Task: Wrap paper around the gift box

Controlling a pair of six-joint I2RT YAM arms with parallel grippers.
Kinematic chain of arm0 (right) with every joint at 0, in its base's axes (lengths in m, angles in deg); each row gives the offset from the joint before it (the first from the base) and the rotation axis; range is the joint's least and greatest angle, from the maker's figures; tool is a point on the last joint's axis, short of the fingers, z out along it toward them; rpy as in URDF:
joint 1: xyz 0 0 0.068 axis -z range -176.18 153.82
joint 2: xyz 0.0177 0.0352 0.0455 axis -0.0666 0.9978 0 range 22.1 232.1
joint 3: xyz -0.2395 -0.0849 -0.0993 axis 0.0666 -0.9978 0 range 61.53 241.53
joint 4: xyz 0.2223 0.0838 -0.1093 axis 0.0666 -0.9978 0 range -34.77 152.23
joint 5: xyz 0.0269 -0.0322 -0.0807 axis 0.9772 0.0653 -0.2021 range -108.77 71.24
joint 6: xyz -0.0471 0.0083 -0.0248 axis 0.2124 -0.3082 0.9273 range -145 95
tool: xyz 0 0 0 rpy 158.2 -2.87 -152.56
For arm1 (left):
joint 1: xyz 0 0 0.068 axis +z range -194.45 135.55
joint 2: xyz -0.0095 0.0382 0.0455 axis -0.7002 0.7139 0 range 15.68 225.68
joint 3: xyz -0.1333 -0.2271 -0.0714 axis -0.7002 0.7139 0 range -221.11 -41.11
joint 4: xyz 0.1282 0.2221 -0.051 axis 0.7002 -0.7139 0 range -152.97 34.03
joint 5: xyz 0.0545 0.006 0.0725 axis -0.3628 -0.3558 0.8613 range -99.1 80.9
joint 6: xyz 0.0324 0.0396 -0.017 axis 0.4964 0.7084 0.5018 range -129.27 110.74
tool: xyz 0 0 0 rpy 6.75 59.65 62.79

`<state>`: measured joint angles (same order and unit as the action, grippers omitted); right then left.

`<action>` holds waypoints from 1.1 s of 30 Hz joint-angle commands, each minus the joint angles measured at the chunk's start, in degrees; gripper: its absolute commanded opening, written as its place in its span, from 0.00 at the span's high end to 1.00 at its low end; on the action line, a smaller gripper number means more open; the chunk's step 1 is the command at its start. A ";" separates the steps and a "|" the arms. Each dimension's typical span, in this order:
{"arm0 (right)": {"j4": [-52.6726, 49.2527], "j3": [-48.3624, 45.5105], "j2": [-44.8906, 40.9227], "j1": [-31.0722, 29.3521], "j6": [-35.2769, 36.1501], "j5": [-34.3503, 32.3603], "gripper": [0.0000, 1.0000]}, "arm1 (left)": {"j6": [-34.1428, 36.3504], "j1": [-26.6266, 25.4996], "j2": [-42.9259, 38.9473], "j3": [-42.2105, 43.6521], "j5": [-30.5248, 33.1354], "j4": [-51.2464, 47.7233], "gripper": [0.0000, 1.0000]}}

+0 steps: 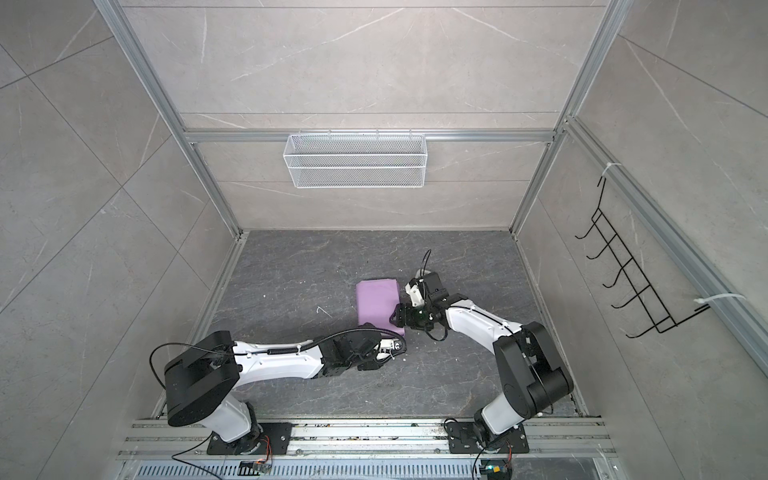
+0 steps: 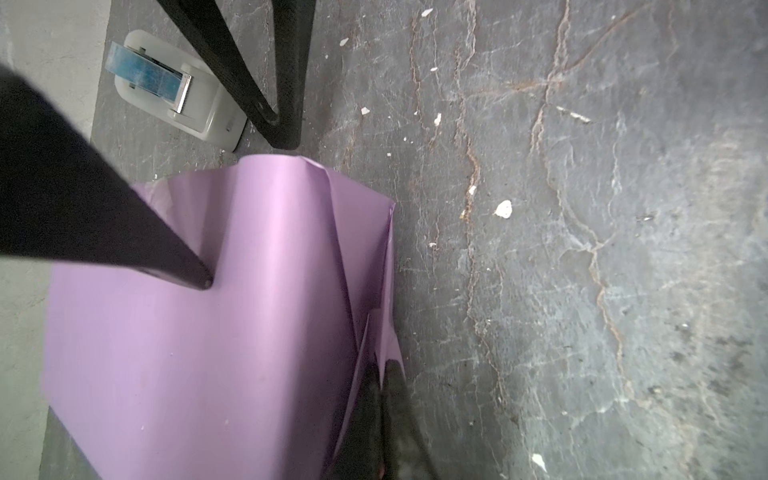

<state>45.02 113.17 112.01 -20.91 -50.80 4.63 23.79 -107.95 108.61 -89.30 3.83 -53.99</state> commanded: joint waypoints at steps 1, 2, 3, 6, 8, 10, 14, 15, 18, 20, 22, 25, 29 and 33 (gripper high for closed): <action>-2.48 -1.54 1.76 -0.32 1.87 -3.53 0.28 | 2.13 -0.13 -2.74 -3.00 -1.15 3.89 1.00; -2.56 -1.53 1.75 -0.32 1.97 -3.45 0.28 | 2.56 -0.13 -2.84 -3.22 -1.07 4.06 1.00; -2.69 -1.49 1.84 -0.41 1.98 -3.36 0.28 | 2.88 -0.11 -2.78 -3.48 -1.07 4.17 1.00; -2.60 -1.45 1.91 -0.43 2.16 -2.87 0.28 | 4.44 -0.13 -2.11 -4.87 -1.15 3.75 1.00; -2.43 -1.51 2.07 -0.45 2.08 -2.35 0.28 | 5.57 -0.13 -1.29 -6.25 -1.26 2.66 1.00; -2.12 -1.47 2.35 -0.51 1.90 -2.05 0.29 | 6.63 -0.13 -0.74 -7.47 -1.56 1.68 1.00; -1.99 -1.63 2.46 -0.53 1.88 -1.86 0.29 | 8.23 -0.12 -0.45 -8.49 -2.14 0.69 1.00; -1.96 -1.62 2.46 -0.50 1.87 -1.78 0.29 | 8.69 -0.13 -0.42 -8.56 -2.13 0.43 1.00; -1.99 -1.71 2.62 -0.54 1.95 -1.66 0.29 | 10.97 -0.08 -0.04 -8.65 -0.86 0.04 1.00; -1.97 -1.66 2.79 -0.50 1.90 -1.45 0.29 | 12.16 0.05 0.29 -8.86 -0.71 -0.31 0.99; -1.70 -1.75 2.95 -0.57 1.85 -1.23 0.29 | 12.82 0.09 0.80 -10.32 -1.67 -1.90 0.98; -1.69 -1.66 3.03 -0.51 1.73 -0.99 0.29 | 13.29 0.05 1.57 -12.22 -4.11 -4.46 0.97; -1.90 -1.55 3.01 -0.59 1.81 -0.99 0.29 | 14.05 0.05 2.86 -14.00 -5.81 -7.95 0.98; -2.06 -1.48 3.29 -0.56 1.92 -1.07 0.29 | 15.00 0.05 3.29 -14.61 -4.09 -9.53 0.98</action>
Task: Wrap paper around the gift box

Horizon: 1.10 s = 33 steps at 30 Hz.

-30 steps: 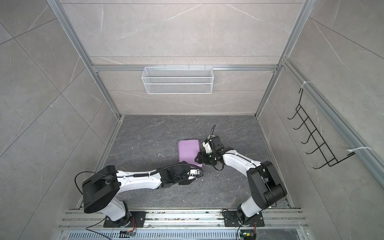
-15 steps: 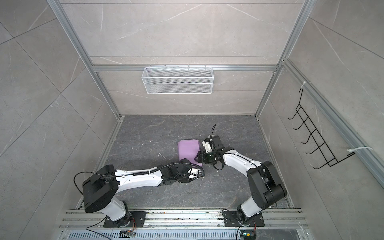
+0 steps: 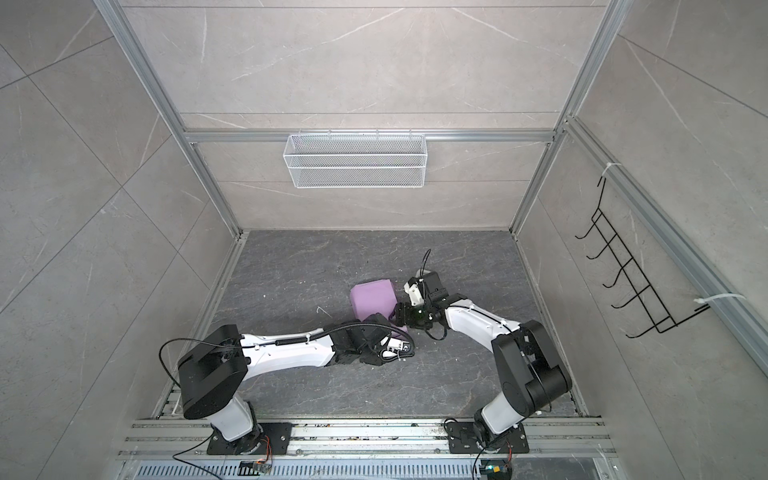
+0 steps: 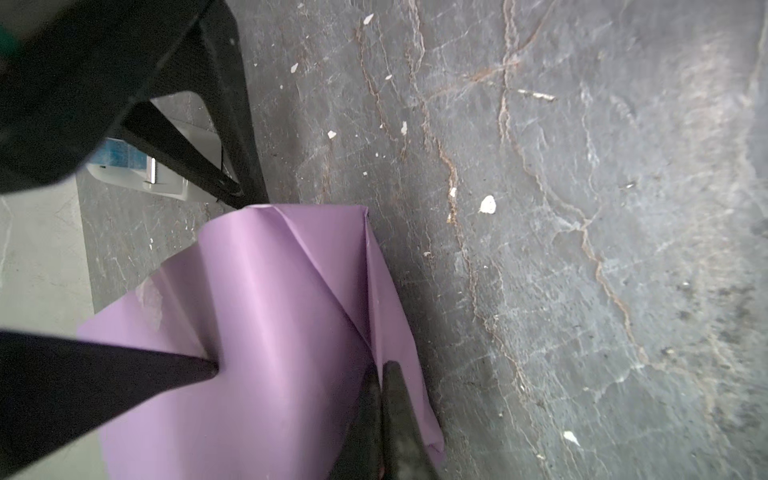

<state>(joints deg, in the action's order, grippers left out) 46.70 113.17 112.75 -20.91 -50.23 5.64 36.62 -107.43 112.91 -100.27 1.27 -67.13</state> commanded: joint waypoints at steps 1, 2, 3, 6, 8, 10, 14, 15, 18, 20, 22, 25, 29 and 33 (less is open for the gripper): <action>-3.72 -1.48 2.73 -0.51 1.39 -2.08 0.29 | 2.82 -0.48 -1.06 -3.60 -0.71 3.77 0.98; -3.68 -1.54 2.80 -0.62 1.37 -2.08 0.29 | 3.10 -0.51 -1.15 -3.70 -0.01 3.88 0.98; -3.57 -1.54 2.82 -0.55 1.33 -1.99 0.29 | 3.26 -0.48 -1.16 -4.00 0.61 4.01 0.98; -3.73 -1.53 2.69 -0.53 1.35 -2.08 0.29 | 1.27 -0.35 -1.99 -4.52 1.35 4.51 0.99; -3.77 -1.68 2.25 -0.57 1.33 -2.12 0.29 | 0.01 -0.30 -2.48 -4.54 2.41 4.73 0.99; -3.90 -1.85 1.77 -0.56 1.45 -2.17 0.29 | -1.06 -0.23 -2.96 -4.02 4.07 5.11 0.99; -3.31 -2.47 0.79 -0.55 1.86 -0.95 0.29 | -2.19 -0.25 -4.07 -1.54 5.36 7.48 0.99; -2.79 -2.72 0.31 -0.56 2.03 -0.44 0.29 | -2.52 -0.24 -4.32 -1.12 5.36 7.57 0.99; -1.65 -3.29 -1.77 -0.54 2.68 0.66 0.28 | -3.41 -0.22 -5.34 0.70 4.78 7.58 0.99; -1.36 -3.43 -3.68 -0.54 3.21 0.80 0.26 | -4.23 -0.29 -6.33 2.06 4.24 7.62 0.99; -1.36 -3.56 -5.69 -0.54 3.67 0.52 0.24 | -5.08 -0.17 -7.37 3.52 3.61 7.93 0.99; -2.05 -3.69 -8.89 -0.50 4.39 -1.09 0.21 | -5.85 -0.13 -8.67 5.68 3.21 9.10 0.99; -3.25 -4.92 -12.80 -0.54 5.27 -4.15 0.18 | -6.35 -0.02 -8.82 6.88 2.75 9.71 0.99; -3.81 -8.37 -18.03 -0.53 5.81 -7.44 0.14 | -6.95 -0.02 -8.61 7.20 2.30 9.83 0.99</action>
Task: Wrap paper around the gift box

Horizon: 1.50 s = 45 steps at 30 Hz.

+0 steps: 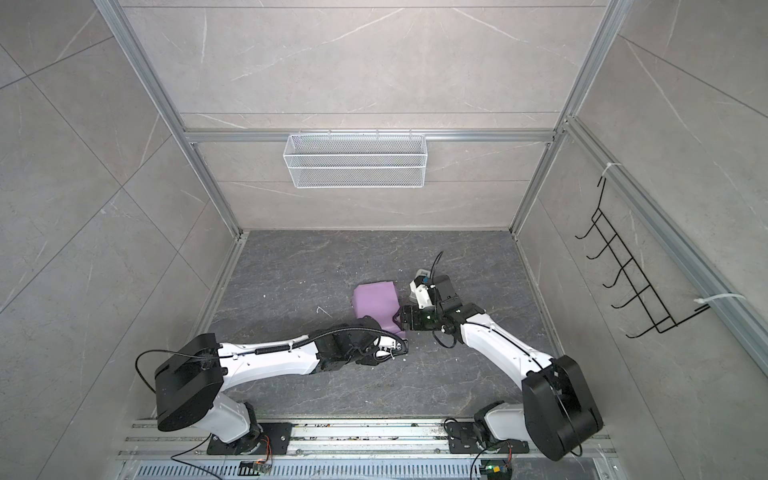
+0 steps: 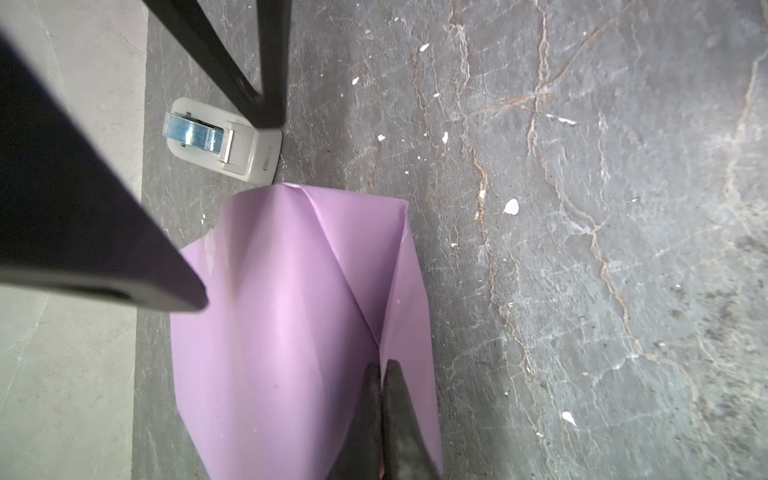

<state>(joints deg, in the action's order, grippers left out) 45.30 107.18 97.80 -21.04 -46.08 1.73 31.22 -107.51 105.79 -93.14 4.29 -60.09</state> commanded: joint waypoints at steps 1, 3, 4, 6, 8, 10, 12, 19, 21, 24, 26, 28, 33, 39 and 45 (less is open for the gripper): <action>-2.34 -3.66 -4.49 -0.37 1.74 -4.31 0.14 | -1.66 0.18 -1.59 0.34 -0.88 3.06 0.99; -1.89 -6.30 -6.92 -0.41 1.62 -4.99 0.12 | -2.10 0.22 -1.73 0.93 -1.22 3.71 0.99; -1.21 -7.94 -8.19 -0.46 1.34 -4.98 0.11 | -2.31 0.39 -1.86 1.33 -1.49 4.10 0.99; 0.74 -11.12 -9.94 -0.52 0.34 -4.57 0.10 | -2.93 0.70 -1.79 2.03 -2.01 4.70 0.99; 3.44 -14.40 -11.44 -1.05 -0.50 -4.43 0.10 | -3.33 0.88 -1.56 2.58 -2.61 5.32 0.99; 6.38 -17.61 -12.98 -2.42 -1.34 -5.46 0.09 | -3.76 1.09 -1.12 2.96 -2.91 5.83 0.99; 9.54 -20.36 -14.12 -3.87 -2.05 -6.78 0.09 | -4.15 1.39 -0.82 3.33 -3.43 6.38 0.99; 13.53 -22.57 -15.02 -11.98 -4.73 -13.65 0.09 | -5.92 2.57 -0.37 3.87 -5.69 7.62 0.99; 15.49 -23.04 -13.28 -14.27 -6.37 -16.12 0.11 | -6.19 2.80 -0.37 3.95 -6.25 7.81 0.99; 21.79 -25.63 -9.96 -15.75 -9.37 -17.42 0.12 | -6.37 2.86 -0.19 3.95 -6.48 7.79 0.99; 27.77 -27.48 -7.81 -16.82 -10.12 -17.29 0.14 | -6.44 2.86 -0.24 4.04 -6.62 7.89 0.99; 33.12 -28.91 -4.90 -17.71 -10.13 -17.26 0.16 | -6.49 2.86 -0.19 4.04 -6.75 7.97 0.99; 44.80 -32.65 0.17 -18.16 -10.69 -16.50 0.23 | -6.85 3.12 -0.45 4.11 -7.35 8.23 0.99; 52.94 -33.13 6.27 -18.27 -10.12 -17.27 0.30 | -8.16 3.82 -1.07 4.22 -9.60 8.62 0.99; 58.36 -34.13 10.63 -18.29 -11.10 -20.25 0.32 | -8.57 3.83 -0.76 4.13 -9.78 7.97 0.96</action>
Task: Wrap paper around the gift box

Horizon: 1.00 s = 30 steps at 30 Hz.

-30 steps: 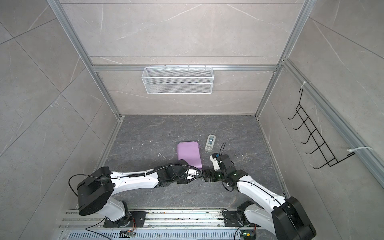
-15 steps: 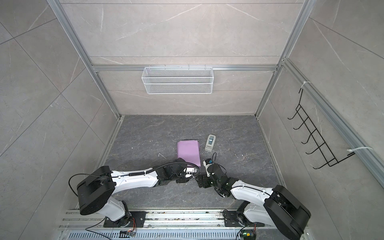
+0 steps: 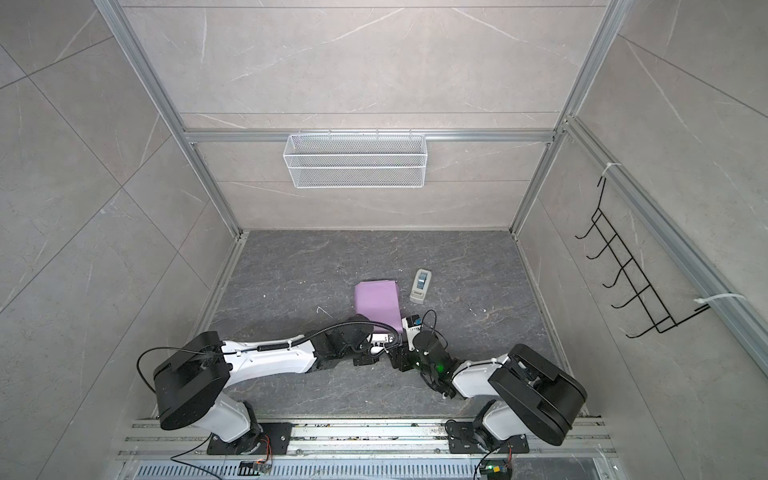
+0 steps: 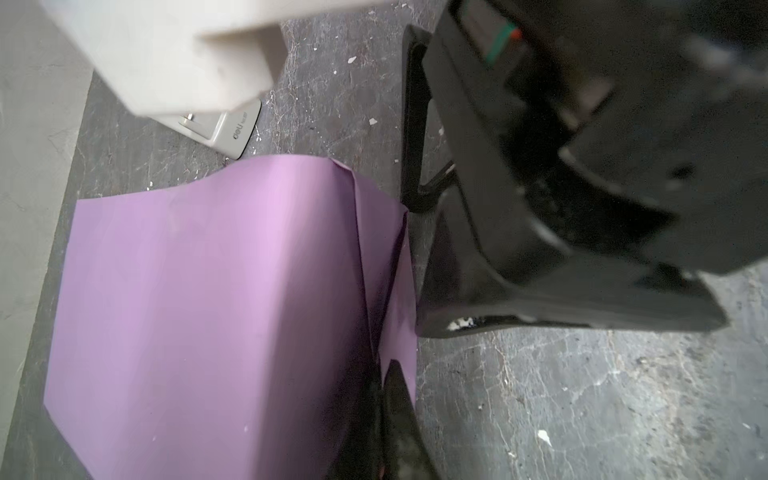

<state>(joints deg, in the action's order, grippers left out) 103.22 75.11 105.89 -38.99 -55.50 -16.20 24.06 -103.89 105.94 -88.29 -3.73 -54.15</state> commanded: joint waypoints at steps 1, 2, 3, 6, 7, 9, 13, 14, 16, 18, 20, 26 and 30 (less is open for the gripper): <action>1.19 -2.24 2.92 -0.30 -1.90 -2.64 0.32 | -1.51 0.20 -1.02 -0.72 -1.84 2.04 0.95; 1.81 -2.38 3.28 -0.41 -2.03 -2.82 0.32 | -1.57 0.20 -1.09 -0.79 -1.85 2.03 0.92; 2.04 -2.25 3.57 -0.35 -2.31 -3.08 0.33 | -1.70 0.20 -1.21 -0.87 -1.94 1.84 0.90; 3.18 -2.36 4.31 -0.33 -3.01 -3.92 0.35 | -2.18 0.12 -2.10 -1.40 -2.52 1.08 0.82; 3.51 -2.43 4.44 -0.35 -3.37 -4.22 0.35 | -2.29 0.13 -2.52 -1.42 -2.74 0.95 0.80; 4.29 -2.53 4.79 -0.34 -3.67 -4.40 0.36 | -2.63 0.12 -3.51 -1.51 -3.13 0.57 0.76; 4.71 -2.75 4.98 -0.35 -4.21 -4.89 0.38 | -3.22 0.13 -5.93 -1.34 -3.37 0.11 0.69; 4.70 -2.80 4.98 -0.35 -4.38 -5.08 0.38 | -3.40 0.11 -6.75 -1.17 -3.43 0.01 0.67; 4.78 -2.79 5.07 -0.27 -4.54 -5.16 0.38 | -3.48 0.11 -8.70 -0.61 -3.30 0.25 0.62; 4.72 -2.77 5.07 -0.36 -4.83 -5.23 0.39 | -2.97 0.18 -10.82 1.03 -1.51 1.95 0.55; 4.77 -2.77 5.11 -0.34 -5.02 -5.21 0.39 | -1.25 0.15 -12.72 3.72 1.37 5.62 0.44; 4.70 -2.91 5.10 -0.32 -5.18 -5.48 0.41 | 2.92 0.50 -14.89 10.36 7.02 16.30 0.00; 4.58 -2.89 4.98 -0.37 -5.25 -5.51 0.41 | 4.07 1.60 -13.53 12.03 5.02 18.65 0.00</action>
<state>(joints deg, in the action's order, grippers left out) 111.03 73.56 109.54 -39.25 -59.98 -20.26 25.89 -103.14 91.97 -76.44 1.21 -41.99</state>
